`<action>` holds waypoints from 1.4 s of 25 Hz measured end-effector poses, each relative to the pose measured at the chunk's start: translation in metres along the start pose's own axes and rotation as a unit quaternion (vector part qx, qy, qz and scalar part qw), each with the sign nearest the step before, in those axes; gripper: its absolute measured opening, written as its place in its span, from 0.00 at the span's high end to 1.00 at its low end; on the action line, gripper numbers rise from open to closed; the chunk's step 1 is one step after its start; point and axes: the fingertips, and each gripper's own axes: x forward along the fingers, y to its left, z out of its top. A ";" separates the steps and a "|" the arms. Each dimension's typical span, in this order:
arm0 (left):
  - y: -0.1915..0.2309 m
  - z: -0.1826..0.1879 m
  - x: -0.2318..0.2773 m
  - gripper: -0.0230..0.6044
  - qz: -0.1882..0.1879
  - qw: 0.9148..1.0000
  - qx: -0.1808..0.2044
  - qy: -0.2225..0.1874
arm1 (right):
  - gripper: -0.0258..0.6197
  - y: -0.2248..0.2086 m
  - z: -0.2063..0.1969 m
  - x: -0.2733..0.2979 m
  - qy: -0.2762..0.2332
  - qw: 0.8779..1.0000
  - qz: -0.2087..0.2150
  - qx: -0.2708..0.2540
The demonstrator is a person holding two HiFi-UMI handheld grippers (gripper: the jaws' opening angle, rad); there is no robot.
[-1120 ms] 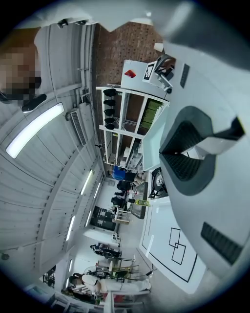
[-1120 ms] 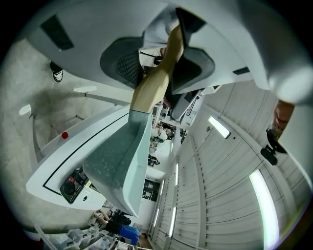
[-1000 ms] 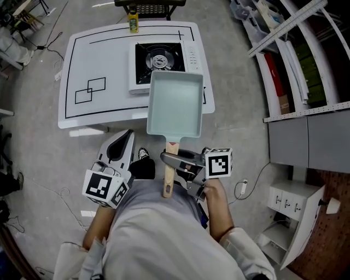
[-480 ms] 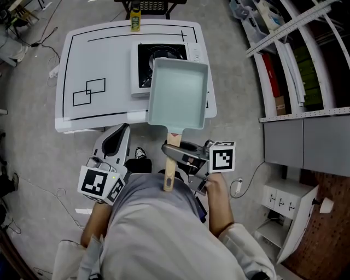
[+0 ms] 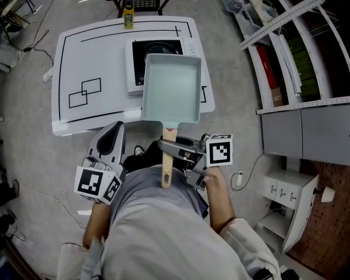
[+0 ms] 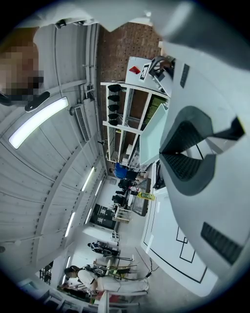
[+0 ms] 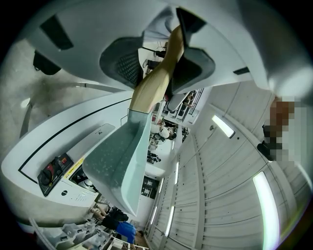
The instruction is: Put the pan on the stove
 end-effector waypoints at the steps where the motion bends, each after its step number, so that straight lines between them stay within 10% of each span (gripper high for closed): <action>1: 0.000 -0.001 -0.001 0.95 0.001 1.000 -0.001 0.001 | 0.67 0.000 0.000 0.001 0.000 1.000 0.001 0.000; 35: 0.040 -0.003 0.071 0.95 0.018 0.999 -0.007 0.031 | 0.67 -0.032 0.063 0.030 0.053 0.998 0.022 0.006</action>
